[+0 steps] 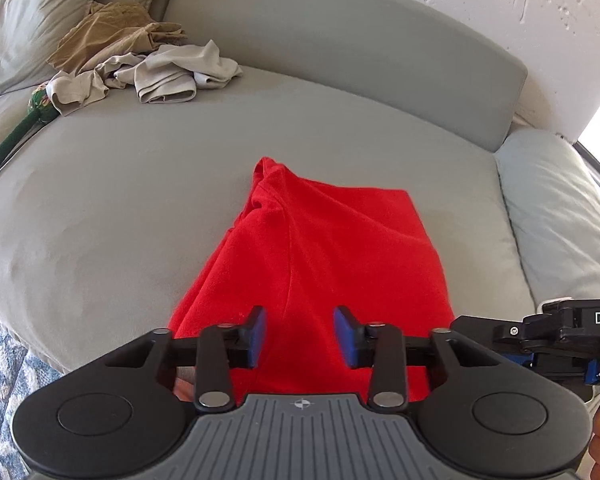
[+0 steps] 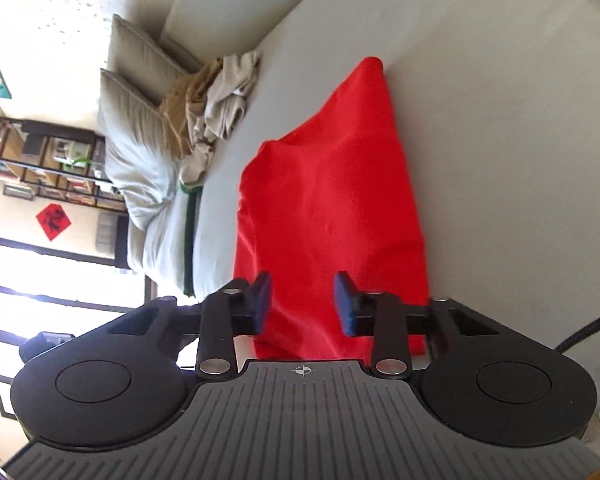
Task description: Fold clothes
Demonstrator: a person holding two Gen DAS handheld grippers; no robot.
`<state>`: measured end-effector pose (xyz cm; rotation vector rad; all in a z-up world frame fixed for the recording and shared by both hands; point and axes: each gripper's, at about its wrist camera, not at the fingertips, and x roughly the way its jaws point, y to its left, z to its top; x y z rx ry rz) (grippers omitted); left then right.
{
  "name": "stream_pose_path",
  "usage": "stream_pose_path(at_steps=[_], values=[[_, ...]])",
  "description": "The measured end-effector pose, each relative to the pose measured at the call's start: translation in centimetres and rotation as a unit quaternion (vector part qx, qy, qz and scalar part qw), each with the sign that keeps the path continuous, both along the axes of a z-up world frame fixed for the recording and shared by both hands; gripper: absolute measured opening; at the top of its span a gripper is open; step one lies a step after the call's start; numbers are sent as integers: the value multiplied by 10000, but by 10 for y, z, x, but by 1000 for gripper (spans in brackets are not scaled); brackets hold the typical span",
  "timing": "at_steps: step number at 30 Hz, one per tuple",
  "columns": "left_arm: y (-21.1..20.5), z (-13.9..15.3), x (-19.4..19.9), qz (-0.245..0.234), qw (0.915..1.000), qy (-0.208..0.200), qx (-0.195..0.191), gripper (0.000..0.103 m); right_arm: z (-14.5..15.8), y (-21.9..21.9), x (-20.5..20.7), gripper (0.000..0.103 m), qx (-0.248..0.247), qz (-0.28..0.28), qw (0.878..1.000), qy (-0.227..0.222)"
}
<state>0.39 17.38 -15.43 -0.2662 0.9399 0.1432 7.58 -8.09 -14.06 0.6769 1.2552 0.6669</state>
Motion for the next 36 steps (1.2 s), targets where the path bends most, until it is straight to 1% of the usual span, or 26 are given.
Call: stream_pose_path(at_steps=[1,3,4,5,6,9,10,12,13,14,15,16,18,19,21,23,24,25,26,27,28,29,30,31,33,36], values=[[1,-7,3,50,9998,144,122,15,-2,8,1,25,-234,131,9996,-112],[3,-14,4,51,9990,349,289,16,-6,20,2,25,-759,396,9959,-291],[3,-14,3,-9,9986,419,337,17,-10,23,1,22,-1102,534,9920,-319],[3,-14,1,-69,9980,490,385,17,-15,23,-1,13,-1374,663,9879,-292],[4,-13,-1,-115,9974,567,431,19,-17,21,-3,8,-1490,739,9858,-242],[7,-7,-11,-182,9958,750,489,21,-10,10,-10,9,-1573,798,9841,-209],[8,-3,-15,-189,9960,738,472,20,-5,5,-12,10,-1574,756,9843,-271],[10,6,-20,-179,9974,577,391,21,6,-4,-15,19,-1575,629,9846,-430],[11,13,-21,-153,9984,443,320,23,11,-10,-14,33,-1564,483,9850,-549],[12,19,-21,-127,9991,309,249,24,14,-16,-12,43,-1541,314,9854,-658],[13,26,-20,-99,9997,162,161,26,17,-22,-8,46,-1509,150,9857,-738],[13,31,-16,-71,10000,-1,60,30,18,-29,-2,46,-1461,-19,9866,-729],[11,39,-2,-17,9994,-330,-49,37,14,-41,14,46,-1327,-354,9889,-573],[9,42,6,3,9989,-467,-68,37,10,-45,22,46,-1230,-495,9901,-468],[7,40,32,-11,9980,-601,-187,35,0,-49,39,46,-1029,-754,9914,-308],[8,33,60,-38,9973,-566,-477,29,-9,-50,54,46,-746,-921,9925,-290],[9,28,73,-52,9972,-517,-542,24,-13,-49,61,46,-631,-983,9927,-287],[8,23,84,-68,9976,-459,-504,21,-17,-46,70,46,-525,-1036,9928,-282],[8,17,96,-85,9981,-402,-465,22,-21,-43,78,46,-440,-1082,9928,-285],[8,11,105,-70,9988,-355,-317,20,-24,-39,87,46,-400,-1106,9926,-295],[11,5,110,17,9995,-299,-75,15,-28,-35,96,46,-384,-1118,9925,-306],[14,-1,114,144,9995,-224,150,13,-31,-30,105,46,-373,-1122,9925,-317],[20,-7,115,293,9991,-148,265,9,-34,-24,114,46,-367,-1111,9926,-321],[28,-13,114,463,9987,-92,201,6,-38,-18,124,46,-361,-1093,9928,-318],[45,-25,109,713,9974,-47,-57,7,-45,-5,142,46,-301,-1025,9939,-280],[59,-35,103,845,9959,-189,-255,8,-60,15,168,46,-184,-741,9971,-66]])
